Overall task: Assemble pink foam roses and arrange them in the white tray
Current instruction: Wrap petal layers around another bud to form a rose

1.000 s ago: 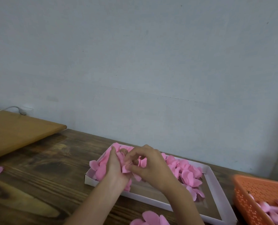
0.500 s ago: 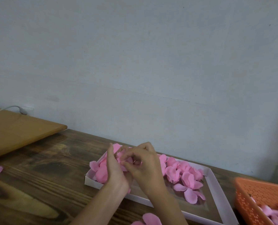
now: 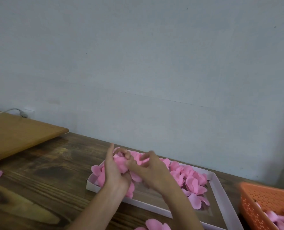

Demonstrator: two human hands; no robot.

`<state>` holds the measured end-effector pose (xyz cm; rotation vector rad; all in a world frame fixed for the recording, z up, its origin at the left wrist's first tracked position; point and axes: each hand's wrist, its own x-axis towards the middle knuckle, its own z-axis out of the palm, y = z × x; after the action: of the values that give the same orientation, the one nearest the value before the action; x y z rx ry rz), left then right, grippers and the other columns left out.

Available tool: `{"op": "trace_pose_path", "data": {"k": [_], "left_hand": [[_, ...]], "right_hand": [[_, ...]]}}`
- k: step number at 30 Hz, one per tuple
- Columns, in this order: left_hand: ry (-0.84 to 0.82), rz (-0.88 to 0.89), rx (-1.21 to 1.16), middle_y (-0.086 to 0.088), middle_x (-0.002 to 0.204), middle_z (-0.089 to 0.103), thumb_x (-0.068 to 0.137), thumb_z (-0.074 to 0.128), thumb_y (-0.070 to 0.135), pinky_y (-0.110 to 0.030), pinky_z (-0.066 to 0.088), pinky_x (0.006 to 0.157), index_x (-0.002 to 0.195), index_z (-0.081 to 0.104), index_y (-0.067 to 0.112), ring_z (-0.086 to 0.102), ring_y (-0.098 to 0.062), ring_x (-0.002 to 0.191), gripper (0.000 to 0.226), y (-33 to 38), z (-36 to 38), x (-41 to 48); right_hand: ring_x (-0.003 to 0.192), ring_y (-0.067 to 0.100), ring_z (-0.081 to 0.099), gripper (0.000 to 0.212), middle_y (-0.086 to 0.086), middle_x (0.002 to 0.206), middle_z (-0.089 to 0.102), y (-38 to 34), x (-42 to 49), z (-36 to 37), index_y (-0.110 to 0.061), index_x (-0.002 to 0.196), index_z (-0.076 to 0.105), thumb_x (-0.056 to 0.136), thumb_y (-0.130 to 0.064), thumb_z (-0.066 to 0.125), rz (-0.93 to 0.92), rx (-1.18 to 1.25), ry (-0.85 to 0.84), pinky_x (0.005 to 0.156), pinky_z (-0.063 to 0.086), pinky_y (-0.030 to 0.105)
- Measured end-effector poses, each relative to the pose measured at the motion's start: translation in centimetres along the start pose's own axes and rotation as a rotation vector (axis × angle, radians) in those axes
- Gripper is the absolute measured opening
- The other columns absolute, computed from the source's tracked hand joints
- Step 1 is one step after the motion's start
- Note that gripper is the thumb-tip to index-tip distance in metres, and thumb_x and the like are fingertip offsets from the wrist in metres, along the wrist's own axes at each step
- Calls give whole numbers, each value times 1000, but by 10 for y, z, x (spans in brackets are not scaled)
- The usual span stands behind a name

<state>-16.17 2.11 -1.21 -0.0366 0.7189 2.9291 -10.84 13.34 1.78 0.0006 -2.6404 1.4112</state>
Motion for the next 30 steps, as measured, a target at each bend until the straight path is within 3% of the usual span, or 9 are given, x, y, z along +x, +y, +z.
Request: {"op": "trace_pose_path", "data": {"k": [3,7,10,13,16,18,21,26,30], "left_hand": [[-24,55,29,-1,56,50,98,57,52,-22,43,43,53,65,17,46,-13,41,58,5,-2,4],[-22,78,29,-4,60,53,98,58,54,-26,50,45,57,63,14,50,-14,45,58,6,-1,6],[-14,67,-15,-7,63,63,96,62,60,-41,62,56,59,67,12,66,-18,54,60,6,-3,6],[-28,71,-26,-11,82,78,93,66,62,-35,62,58,61,73,12,80,-22,79,59,8,-5,6],[-50,79,-7,-14,103,80,96,61,63,-40,61,73,73,71,13,79,-27,101,55,8,-6,7],[-65,92,49,-13,101,80,98,55,66,-44,60,76,75,69,15,79,-30,101,57,8,-6,6],[-80,92,69,-15,101,80,97,52,68,-41,63,65,67,70,17,80,-29,94,62,10,-5,4],[-47,118,57,-9,85,79,99,49,68,-38,61,62,62,71,19,80,-25,82,65,12,-2,3],[-13,136,58,-8,80,76,100,49,67,-40,62,63,64,71,18,80,-24,84,64,11,-3,4]], "right_hand": [[64,14,71,41,8,81,78,2,-5,-5,-7,109,66,83,-32,85,77,179,-172,60,58,25],[47,10,63,22,7,63,71,-2,-9,-5,1,92,68,82,-11,85,34,353,-23,42,44,16],[46,12,62,18,7,61,72,-8,-11,2,-2,89,68,82,-12,82,-2,332,91,41,46,21],[57,17,69,13,4,68,75,-14,-12,15,-15,83,72,78,-19,83,-65,239,195,62,62,42],[67,9,72,14,-9,74,76,-19,-13,27,-25,77,74,73,-33,84,-124,206,240,71,63,39],[69,0,70,21,-14,75,75,-22,-14,33,-27,78,75,74,-45,83,-161,190,257,69,60,29],[71,-1,70,30,-15,77,75,-23,-15,38,-27,83,76,76,-55,82,-191,167,298,71,58,25],[70,-3,69,18,-18,77,74,-20,-14,41,-28,82,74,80,-44,83,-228,102,337,69,57,19],[70,-2,68,6,-22,78,73,-19,-14,42,-26,82,75,82,-29,81,-299,95,334,66,53,14]]}}
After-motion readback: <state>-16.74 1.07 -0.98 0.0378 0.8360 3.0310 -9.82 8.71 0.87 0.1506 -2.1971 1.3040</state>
